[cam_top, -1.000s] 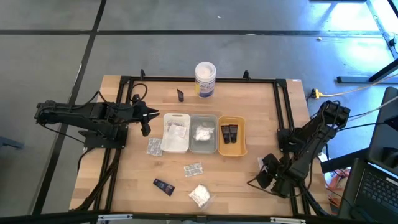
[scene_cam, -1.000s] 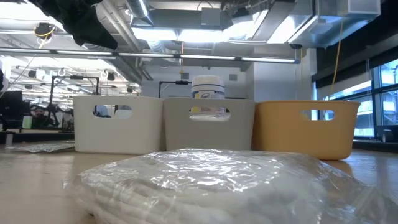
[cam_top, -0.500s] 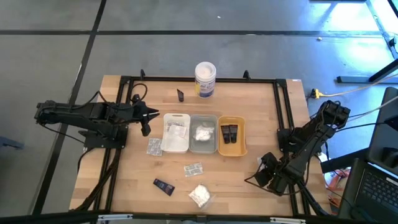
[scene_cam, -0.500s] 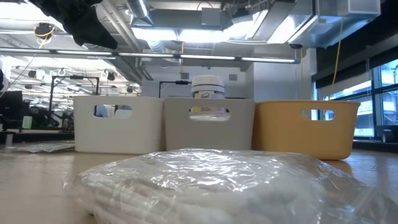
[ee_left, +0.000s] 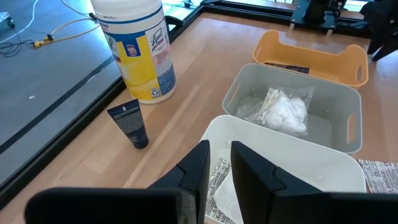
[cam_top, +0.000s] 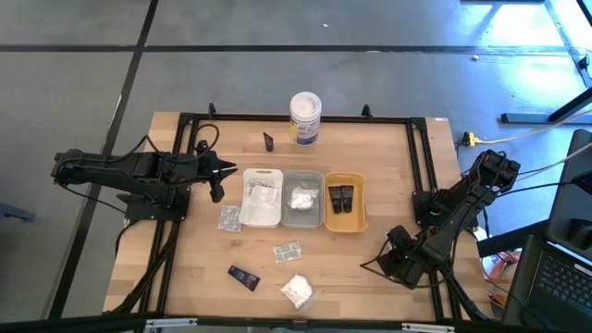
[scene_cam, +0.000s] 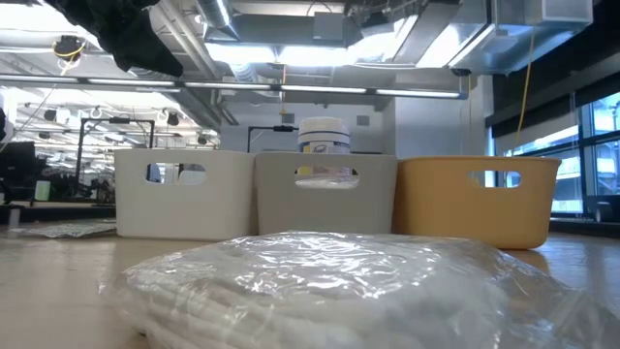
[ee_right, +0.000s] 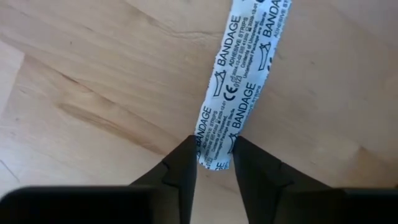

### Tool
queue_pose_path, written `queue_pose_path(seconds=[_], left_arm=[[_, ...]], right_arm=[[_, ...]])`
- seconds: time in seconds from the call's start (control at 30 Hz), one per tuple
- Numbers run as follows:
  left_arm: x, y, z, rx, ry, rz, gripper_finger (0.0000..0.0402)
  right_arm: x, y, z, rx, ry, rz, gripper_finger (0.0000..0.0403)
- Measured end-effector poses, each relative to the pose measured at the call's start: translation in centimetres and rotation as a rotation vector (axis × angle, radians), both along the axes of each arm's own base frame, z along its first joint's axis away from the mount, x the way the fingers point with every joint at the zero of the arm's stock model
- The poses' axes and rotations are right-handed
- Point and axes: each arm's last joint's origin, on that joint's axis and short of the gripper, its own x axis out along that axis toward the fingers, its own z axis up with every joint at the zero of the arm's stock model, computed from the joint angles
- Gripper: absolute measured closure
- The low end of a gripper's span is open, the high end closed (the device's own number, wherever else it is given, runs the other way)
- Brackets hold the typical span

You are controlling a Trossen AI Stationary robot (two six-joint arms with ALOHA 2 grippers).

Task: Pick & Place Travel size toiletries
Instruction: Put the white band-aid into the white bin

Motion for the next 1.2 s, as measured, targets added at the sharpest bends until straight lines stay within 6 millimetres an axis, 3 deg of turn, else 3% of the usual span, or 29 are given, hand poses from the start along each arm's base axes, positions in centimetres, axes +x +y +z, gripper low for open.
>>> queue_pose_path(seconds=[0.33,0.53,0.73,0.93,1.2], left_arm=[[0.0,0.0,0.0,0.000,0.000,0.000,0.0336],[0.0,0.0,0.0,0.000,0.000,0.000,0.0340],[0.0,0.0,0.0,0.000,0.000,0.000,0.0341],[0.0,0.0,0.0,0.000,0.000,0.000,0.0338],[0.0,0.0,0.0,0.000,0.000,0.000,0.0338]], right_arm=[[0.0,0.0,0.0,-0.003,-0.001,0.008,0.0392],[0.1,0.4,1.2,0.027,0.043,0.063,0.0398],[1.1,1.6,4.5,0.105,-0.048,0.186,0.0400],[2.7,2.5,8.8,0.106,-0.289,0.261,0.0401],[6.3,1.1,12.7,-0.019,-0.456,0.428,0.0402]])
